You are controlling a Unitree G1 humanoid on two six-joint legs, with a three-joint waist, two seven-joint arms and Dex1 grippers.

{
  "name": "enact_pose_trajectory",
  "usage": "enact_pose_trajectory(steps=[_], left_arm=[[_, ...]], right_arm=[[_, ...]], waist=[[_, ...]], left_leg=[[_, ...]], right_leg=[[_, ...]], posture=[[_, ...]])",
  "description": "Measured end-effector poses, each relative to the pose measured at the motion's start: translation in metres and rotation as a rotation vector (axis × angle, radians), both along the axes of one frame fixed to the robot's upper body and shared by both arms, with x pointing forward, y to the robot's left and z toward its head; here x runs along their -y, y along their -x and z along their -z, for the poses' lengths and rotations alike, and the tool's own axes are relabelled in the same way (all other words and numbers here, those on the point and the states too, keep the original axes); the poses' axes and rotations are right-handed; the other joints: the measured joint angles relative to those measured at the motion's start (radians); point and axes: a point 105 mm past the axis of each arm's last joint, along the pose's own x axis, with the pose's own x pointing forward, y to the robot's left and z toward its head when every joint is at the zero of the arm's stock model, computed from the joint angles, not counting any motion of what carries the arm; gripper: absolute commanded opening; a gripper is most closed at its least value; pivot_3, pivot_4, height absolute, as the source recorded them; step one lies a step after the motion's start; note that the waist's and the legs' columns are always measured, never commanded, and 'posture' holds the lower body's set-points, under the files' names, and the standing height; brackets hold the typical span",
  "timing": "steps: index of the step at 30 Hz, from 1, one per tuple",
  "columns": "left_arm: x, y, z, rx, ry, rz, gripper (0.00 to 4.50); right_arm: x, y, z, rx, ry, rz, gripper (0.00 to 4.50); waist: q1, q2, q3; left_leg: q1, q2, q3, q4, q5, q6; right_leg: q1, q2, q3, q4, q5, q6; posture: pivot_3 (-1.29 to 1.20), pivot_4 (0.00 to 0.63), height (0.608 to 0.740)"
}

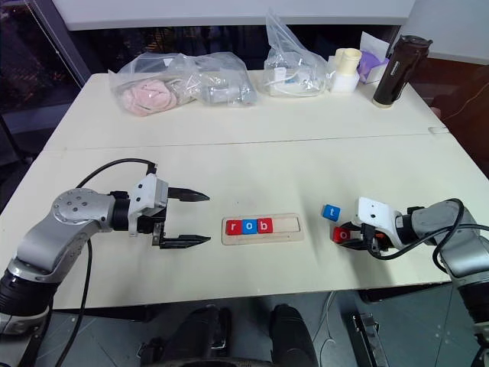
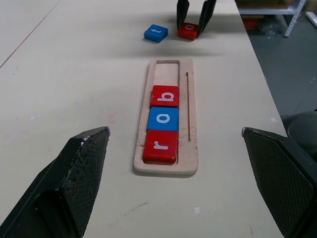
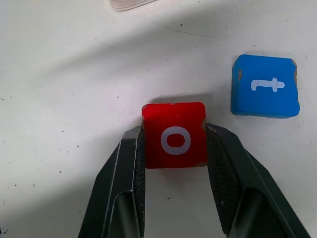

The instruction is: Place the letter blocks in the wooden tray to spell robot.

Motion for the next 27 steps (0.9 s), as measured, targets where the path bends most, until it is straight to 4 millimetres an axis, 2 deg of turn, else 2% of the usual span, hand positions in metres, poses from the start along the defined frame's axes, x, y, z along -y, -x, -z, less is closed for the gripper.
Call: enact_pose_trajectory(steps=[2,6,8,13,17,27], left_arm=[[0.000,0.000,0.000,0.000,0.000,-0.001,4.50],[0.000,0.001,0.000,0.003,0.001,0.001,4.50],[0.001,0.001,-0.001,0.006,0.002,0.004,4.50],[0.002,0.001,-0.002,0.006,0.009,0.004,4.50],[0.001,0.003,-0.003,0.001,0.011,0.001,4.50],[0.000,0.006,-0.003,0.005,0.011,-0.021,4.50]], right_arm=[[-0.010,-0.001,-0.008,0.010,-0.014,-0.024,1.14],[-0.051,-0.009,-0.034,0.083,-0.039,-0.165,1.14],[-0.068,-0.009,-0.034,0.083,-0.056,-0.215,1.14],[-0.096,-0.017,-0.021,0.056,-0.064,-0.277,1.14],[-0.103,-0.023,-0.010,0.036,-0.053,-0.291,1.14],[-0.109,-0.033,-0.006,0.040,-0.040,-0.311,1.14]], waist=[[-0.003,0.000,0.000],[-0.005,0.000,0.000],[-0.002,0.000,0.000],[0.004,0.000,0.000],[0.011,0.000,0.000],[0.013,0.000,0.000]], left_leg=[[0.000,0.000,0.000,0.000,0.000,0.000],[0.001,0.000,0.000,0.000,0.000,0.000],[0.001,0.000,0.000,0.000,0.000,0.000],[0.001,-0.001,0.000,0.000,0.000,0.000],[0.001,-0.001,0.000,0.000,0.000,0.000],[0.001,-0.001,0.000,0.000,0.000,-0.001]], right_leg=[[0.000,0.000,0.000,0.000,0.000,0.000],[0.000,0.000,0.000,0.002,0.000,0.000],[0.000,0.000,0.000,0.002,0.000,0.000],[0.000,-0.002,0.000,0.001,0.000,0.000],[-0.001,-0.002,0.000,0.001,0.000,0.000],[-0.001,-0.002,0.000,0.002,0.000,-0.001]], posture=[[0.00,0.150,0.740],[0.00,0.150,0.740],[0.00,0.150,0.740],[0.00,0.150,0.740],[0.00,0.150,0.740],[0.00,0.150,0.740]])
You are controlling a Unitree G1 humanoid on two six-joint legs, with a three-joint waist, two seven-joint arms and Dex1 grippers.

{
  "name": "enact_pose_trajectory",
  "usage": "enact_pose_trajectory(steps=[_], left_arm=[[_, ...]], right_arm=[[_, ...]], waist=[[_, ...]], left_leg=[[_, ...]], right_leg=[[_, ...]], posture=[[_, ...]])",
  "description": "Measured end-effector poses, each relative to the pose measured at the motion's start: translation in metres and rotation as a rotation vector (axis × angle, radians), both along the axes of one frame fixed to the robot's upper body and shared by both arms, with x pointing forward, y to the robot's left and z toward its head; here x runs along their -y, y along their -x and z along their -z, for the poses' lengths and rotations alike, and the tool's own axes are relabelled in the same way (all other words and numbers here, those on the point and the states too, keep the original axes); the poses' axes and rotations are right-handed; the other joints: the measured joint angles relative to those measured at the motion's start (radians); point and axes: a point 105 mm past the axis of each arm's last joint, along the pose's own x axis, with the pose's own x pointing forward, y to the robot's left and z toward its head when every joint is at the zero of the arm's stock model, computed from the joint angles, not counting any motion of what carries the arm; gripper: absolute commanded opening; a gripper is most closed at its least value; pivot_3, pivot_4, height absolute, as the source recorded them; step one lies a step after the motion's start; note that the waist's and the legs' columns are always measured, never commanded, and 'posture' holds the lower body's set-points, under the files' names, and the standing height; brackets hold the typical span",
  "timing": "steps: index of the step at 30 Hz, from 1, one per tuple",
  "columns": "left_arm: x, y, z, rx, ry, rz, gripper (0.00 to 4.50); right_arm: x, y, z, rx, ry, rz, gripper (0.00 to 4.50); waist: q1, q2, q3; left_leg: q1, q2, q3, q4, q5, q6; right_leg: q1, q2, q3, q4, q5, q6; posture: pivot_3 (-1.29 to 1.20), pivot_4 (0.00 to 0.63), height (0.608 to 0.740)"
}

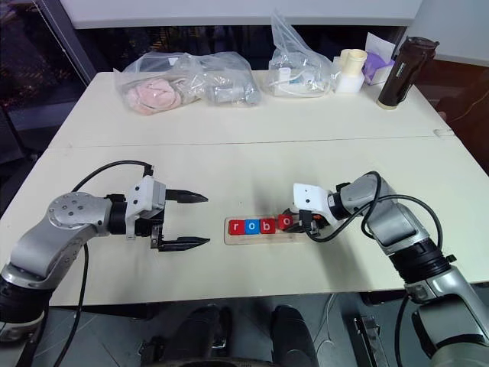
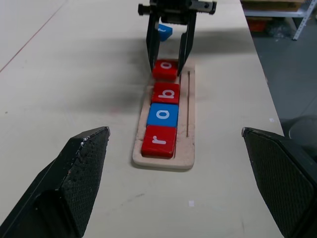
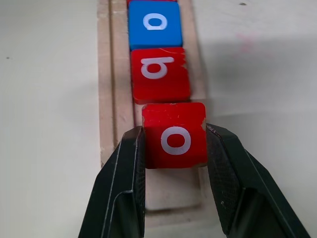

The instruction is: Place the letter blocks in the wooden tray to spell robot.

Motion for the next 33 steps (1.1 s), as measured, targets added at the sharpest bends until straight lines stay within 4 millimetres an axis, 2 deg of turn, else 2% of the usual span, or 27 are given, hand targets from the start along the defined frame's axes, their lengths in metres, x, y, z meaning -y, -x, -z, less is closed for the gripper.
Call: enact_pose_trajectory(steps=[33], left_arm=[[-0.0011,0.0002,-0.0013,-0.001,0.014,-0.023,4.50]], right_arm=[[-0.0036,0.0021,-0.0029,-0.017,0.017,-0.016,1.14]], waist=[[0.000,0.000,0.000]], left_leg=[[0.000,0.000,0.000,0.000,0.000,0.000]], right_leg=[[0.000,0.000,0.000,0.000,0.000,0.000]], posture=[[0.00,0.150,0.740]])
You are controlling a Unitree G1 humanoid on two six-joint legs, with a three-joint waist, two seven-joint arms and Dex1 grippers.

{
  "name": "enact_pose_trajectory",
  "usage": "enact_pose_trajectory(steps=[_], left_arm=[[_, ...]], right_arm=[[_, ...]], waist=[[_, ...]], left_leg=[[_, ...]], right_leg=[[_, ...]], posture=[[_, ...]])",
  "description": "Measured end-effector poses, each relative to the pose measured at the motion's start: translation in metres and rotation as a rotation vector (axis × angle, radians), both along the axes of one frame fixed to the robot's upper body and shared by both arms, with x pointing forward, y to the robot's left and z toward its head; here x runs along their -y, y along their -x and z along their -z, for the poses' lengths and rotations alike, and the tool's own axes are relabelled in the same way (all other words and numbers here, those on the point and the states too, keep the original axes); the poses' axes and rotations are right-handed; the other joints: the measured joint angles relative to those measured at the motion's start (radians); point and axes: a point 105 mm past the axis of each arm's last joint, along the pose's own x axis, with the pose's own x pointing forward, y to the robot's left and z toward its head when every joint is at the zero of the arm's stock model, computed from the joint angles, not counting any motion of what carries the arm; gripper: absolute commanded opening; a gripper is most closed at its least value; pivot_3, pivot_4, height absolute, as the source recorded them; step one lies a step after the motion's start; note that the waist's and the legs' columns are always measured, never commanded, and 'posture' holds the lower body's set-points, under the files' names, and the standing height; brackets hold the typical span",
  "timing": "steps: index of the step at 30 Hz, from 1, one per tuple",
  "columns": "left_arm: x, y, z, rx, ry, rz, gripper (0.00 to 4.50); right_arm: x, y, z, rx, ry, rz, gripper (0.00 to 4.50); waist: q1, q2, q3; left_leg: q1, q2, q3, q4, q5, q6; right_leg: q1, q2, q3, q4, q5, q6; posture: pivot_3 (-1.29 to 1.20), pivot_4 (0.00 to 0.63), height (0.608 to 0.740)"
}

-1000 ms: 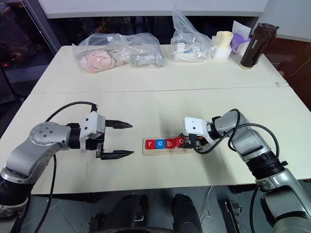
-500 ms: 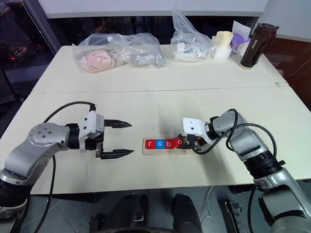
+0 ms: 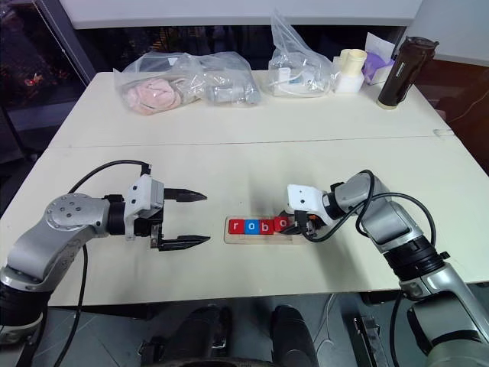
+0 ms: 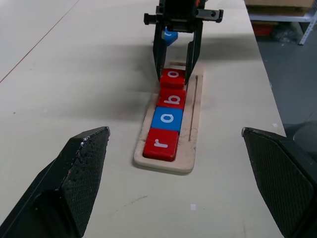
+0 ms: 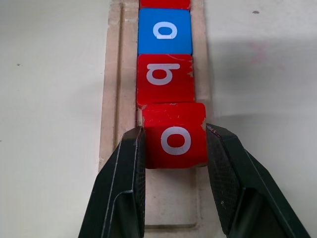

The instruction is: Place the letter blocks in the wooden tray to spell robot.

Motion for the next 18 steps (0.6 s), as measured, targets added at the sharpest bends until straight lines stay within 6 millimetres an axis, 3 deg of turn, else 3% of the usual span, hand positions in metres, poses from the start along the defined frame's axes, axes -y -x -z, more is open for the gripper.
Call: enact_pose_trajectory(steps=[18], left_arm=[[0.0017,-0.0002,-0.0017,0.007,0.005,0.011,4.50]], right_arm=[[0.0000,0.0073,-0.0013,-0.023,-0.008,0.025,1.14]], waist=[[0.000,0.000,0.000]], left_leg=[[0.000,0.000,0.000,0.000,0.000,0.000]], right_leg=[[0.000,0.000,0.000,0.000,0.000,0.000]], posture=[[0.00,0.150,0.740]])
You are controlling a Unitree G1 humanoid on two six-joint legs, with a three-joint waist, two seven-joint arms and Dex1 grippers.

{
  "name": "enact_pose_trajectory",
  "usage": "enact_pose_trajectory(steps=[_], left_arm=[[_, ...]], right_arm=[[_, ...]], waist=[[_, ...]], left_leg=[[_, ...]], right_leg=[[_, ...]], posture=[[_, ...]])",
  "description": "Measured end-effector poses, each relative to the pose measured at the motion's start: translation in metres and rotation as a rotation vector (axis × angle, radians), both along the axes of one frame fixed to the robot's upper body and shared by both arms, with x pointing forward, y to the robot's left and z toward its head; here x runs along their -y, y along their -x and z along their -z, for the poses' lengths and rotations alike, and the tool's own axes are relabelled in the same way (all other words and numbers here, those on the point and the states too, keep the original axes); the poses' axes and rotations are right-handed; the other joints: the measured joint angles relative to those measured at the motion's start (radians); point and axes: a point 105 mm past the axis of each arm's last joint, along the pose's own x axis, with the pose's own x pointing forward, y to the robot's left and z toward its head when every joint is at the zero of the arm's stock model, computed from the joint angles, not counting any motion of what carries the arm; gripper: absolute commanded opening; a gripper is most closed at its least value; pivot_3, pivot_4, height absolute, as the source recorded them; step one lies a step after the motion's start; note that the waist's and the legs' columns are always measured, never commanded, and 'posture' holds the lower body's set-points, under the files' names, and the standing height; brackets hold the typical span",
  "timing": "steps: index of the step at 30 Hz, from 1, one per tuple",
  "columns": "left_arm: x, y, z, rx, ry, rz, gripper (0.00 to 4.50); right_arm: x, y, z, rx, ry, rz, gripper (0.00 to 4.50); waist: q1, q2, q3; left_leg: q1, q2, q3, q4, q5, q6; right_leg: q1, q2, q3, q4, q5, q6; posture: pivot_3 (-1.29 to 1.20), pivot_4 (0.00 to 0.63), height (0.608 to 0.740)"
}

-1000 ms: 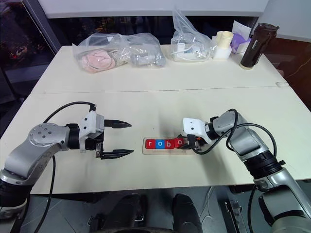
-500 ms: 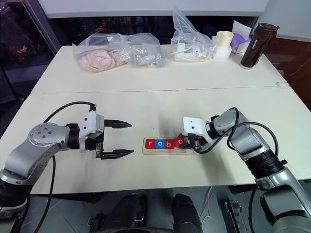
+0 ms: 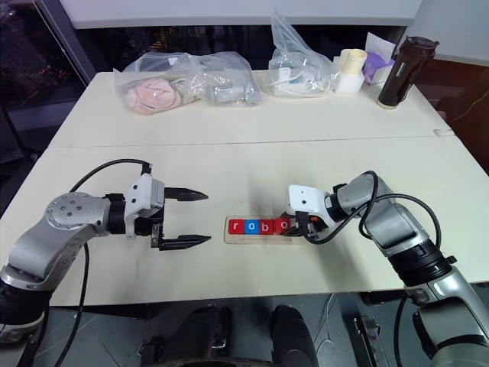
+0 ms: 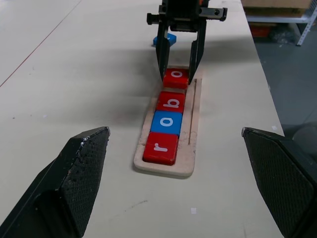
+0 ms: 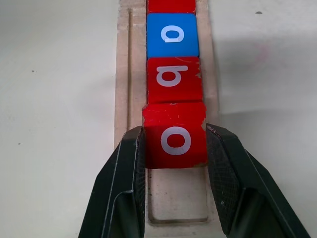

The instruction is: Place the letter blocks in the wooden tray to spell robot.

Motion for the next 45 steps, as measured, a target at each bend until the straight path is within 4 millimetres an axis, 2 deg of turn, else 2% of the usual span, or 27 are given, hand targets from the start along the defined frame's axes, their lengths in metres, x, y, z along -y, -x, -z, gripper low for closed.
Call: enact_pose_trajectory(steps=[7,8,9,12,13,22,27,36,45], left_arm=[[0.000,0.000,0.000,0.000,0.000,-0.001,4.50],[0.000,0.000,0.000,0.001,0.000,-0.001,4.50],[0.000,0.000,0.000,0.001,0.000,-0.002,4.50],[0.000,0.000,0.000,0.001,0.001,-0.003,4.50],[0.000,0.000,0.000,0.001,0.001,-0.003,4.50],[0.000,0.000,0.000,0.001,0.001,-0.004,4.50],[0.000,0.000,0.000,0.000,0.003,-0.003,4.50],[0.001,0.000,0.000,-0.001,0.008,0.000,4.50],[0.001,0.000,0.000,-0.001,0.007,-0.001,4.50]], right_arm=[[0.000,0.000,0.000,0.003,0.001,0.001,1.14],[0.000,0.000,0.000,0.004,0.001,0.000,2.19],[0.000,0.000,0.000,0.004,0.001,0.000,2.57],[0.000,0.000,0.000,0.003,0.000,0.001,4.19],[0.000,0.000,0.000,0.002,0.000,0.002,4.48],[0.001,-0.002,-0.003,0.015,-0.009,0.015,4.48],[0.012,-0.005,-0.009,0.045,0.010,0.047,4.48],[0.016,-0.012,0.000,0.065,-0.001,0.089,4.48],[0.013,-0.015,-0.003,0.086,-0.008,0.080,4.48]], waist=[[0.000,0.000,0.000],[0.000,0.000,0.000],[0.000,0.000,0.000],[0.000,0.000,0.000],[0.000,0.000,0.000],[0.000,0.000,0.000],[0.002,0.000,0.000],[0.000,0.000,0.000],[0.002,0.000,0.000]], left_leg=[[0.000,0.000,0.000,0.000,0.000,0.000],[0.000,0.000,0.000,0.000,0.000,0.000],[0.000,0.000,0.000,0.000,0.000,0.000],[0.000,0.000,0.000,0.000,0.000,0.000],[0.000,0.000,0.000,0.000,0.000,0.000],[0.000,0.000,0.000,0.000,0.000,0.000],[0.000,0.000,0.000,0.000,0.000,0.000],[0.000,0.000,0.000,0.000,0.000,0.000],[0.000,0.000,0.000,0.000,0.000,0.000]], right_leg=[[0.000,0.000,0.000,0.000,0.000,0.000],[0.000,0.000,0.000,0.000,0.000,0.000],[0.000,0.000,0.000,0.000,0.000,0.000],[0.000,0.000,0.000,0.000,0.000,0.000],[0.000,0.000,0.000,0.000,0.000,0.000],[0.000,0.000,0.000,0.000,0.000,0.000],[0.000,0.000,0.000,0.000,0.000,0.000],[0.000,0.000,0.000,0.000,0.000,0.000],[0.000,0.000,0.000,0.000,0.000,0.000]], posture=[[0.00,0.150,0.740],[0.00,0.150,0.740],[0.00,0.150,0.740],[0.00,0.150,0.740],[0.00,0.150,0.740],[0.00,0.150,0.740],[0.00,0.150,0.740],[0.00,0.150,0.740],[0.00,0.150,0.740]])
